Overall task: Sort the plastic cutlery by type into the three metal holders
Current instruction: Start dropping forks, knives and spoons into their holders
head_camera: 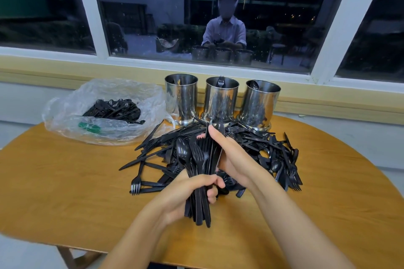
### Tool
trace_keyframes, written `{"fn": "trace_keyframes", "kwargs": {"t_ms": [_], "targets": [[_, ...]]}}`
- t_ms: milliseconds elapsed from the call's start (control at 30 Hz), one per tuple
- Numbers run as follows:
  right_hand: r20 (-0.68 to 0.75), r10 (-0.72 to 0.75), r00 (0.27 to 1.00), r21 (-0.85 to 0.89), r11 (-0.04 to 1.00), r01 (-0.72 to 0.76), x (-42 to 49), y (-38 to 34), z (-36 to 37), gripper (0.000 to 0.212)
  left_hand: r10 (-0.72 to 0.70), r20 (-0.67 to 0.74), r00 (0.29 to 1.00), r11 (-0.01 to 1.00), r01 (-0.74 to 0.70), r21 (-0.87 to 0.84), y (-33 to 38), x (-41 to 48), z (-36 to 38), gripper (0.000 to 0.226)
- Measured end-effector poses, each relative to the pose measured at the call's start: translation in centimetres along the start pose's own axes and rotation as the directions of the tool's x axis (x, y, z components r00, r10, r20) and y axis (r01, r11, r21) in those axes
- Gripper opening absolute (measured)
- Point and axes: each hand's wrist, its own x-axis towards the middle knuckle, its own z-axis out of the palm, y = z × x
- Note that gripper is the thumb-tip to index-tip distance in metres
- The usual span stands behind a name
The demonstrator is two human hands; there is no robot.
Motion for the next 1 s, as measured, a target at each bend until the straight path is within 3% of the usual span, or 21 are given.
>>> {"fn": "trace_keyframes", "kwargs": {"t_ms": [167, 367, 467, 633, 833, 1000], "targets": [[-0.097, 0.034, 0.995, 0.123, 0.992, -0.021, 0.0, -0.1, 0.3, 0.053, 0.012, -0.129, 0.992, 0.999, -0.017, -0.039, -0.3, 0.3, 0.2, 0.032], [-0.109, 0.005, 0.994, 0.241, 0.97, 0.022, -0.1, 0.3, 0.7, 0.054, 0.063, -0.276, 0.959, 0.998, -0.066, -0.002, -0.9, 0.4, 1.0, 0.024], [-0.03, -0.024, 0.999, 0.148, 0.989, 0.028, -0.7, -0.1, 0.7, 0.03, 0.067, -0.296, 0.953, 0.997, -0.075, -0.016, -0.7, 0.3, 1.3, 0.026], [-0.141, -0.066, 0.988, 0.026, 0.997, 0.07, -0.1, 0.8, 0.3, 0.019, 0.023, -0.37, 0.929, 0.974, -0.105, -0.2, -1.0, 0.6, 1.2, 0.027], [-0.195, -0.132, 0.972, 0.108, 0.982, 0.155, 0.6, 1.3, 0.3, 0.023, 0.022, -0.47, 0.882, 0.968, -0.136, -0.21, -1.0, 1.2, 1.0, 0.02], [-0.325, -0.115, 0.939, 0.325, 0.918, 0.225, 1.6, 0.9, -0.3, 0.016, 0.021, -0.475, 0.88, 0.948, -0.169, -0.27, -0.3, 2.0, -0.1, 0.02]]}}
